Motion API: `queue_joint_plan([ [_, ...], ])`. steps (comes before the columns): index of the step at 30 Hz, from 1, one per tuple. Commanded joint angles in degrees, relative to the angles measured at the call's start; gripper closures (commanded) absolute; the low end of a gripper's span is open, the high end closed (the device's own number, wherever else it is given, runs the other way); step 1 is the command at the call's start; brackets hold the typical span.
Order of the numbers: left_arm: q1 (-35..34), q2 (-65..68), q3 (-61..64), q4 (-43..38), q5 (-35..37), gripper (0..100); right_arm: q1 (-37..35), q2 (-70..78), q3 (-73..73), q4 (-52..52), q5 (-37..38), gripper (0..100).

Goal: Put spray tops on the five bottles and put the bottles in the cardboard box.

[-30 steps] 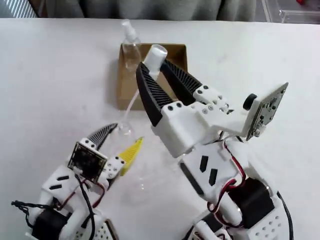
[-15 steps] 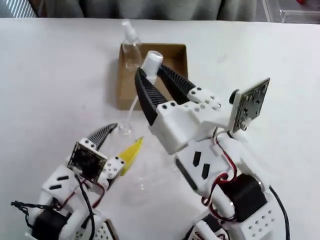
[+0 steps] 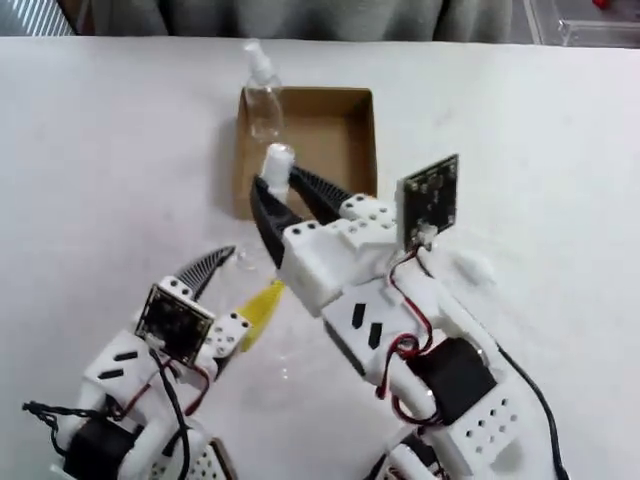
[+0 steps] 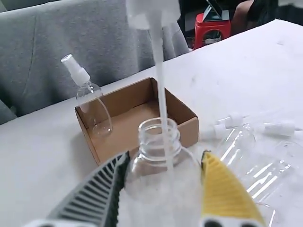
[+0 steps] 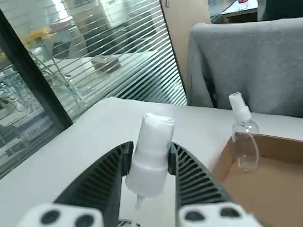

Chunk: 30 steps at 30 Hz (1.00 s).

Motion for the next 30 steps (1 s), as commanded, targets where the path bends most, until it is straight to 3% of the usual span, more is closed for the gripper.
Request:
queue_joint_plan([
  [1, 0.31, -0.40, -0.35, -1.23, 0.35, 92, -3.21, -0.84, -0.26, 0.31, 0.53, 97.8],
  [8, 0.31, -0.40, -0.35, -1.23, 0.35, 92, -4.09, -0.84, -0.18, 6.29, 0.44, 80.7],
  [22, 0.31, -0.40, -0.35, -1.23, 0.35, 92, -3.65, -8.40, -5.98, 9.10, 0.44, 79.7],
  [25, 0.31, -0.40, -0.35, -1.32, 0.35, 92, -1.01, -8.31, -8.26, 9.54, 0.44, 81.6],
  [30, 0.31, -0.40, -0.35, -1.32, 0.35, 92, 2.86, -6.81, -7.56, 9.19, 0.44, 99.5],
])
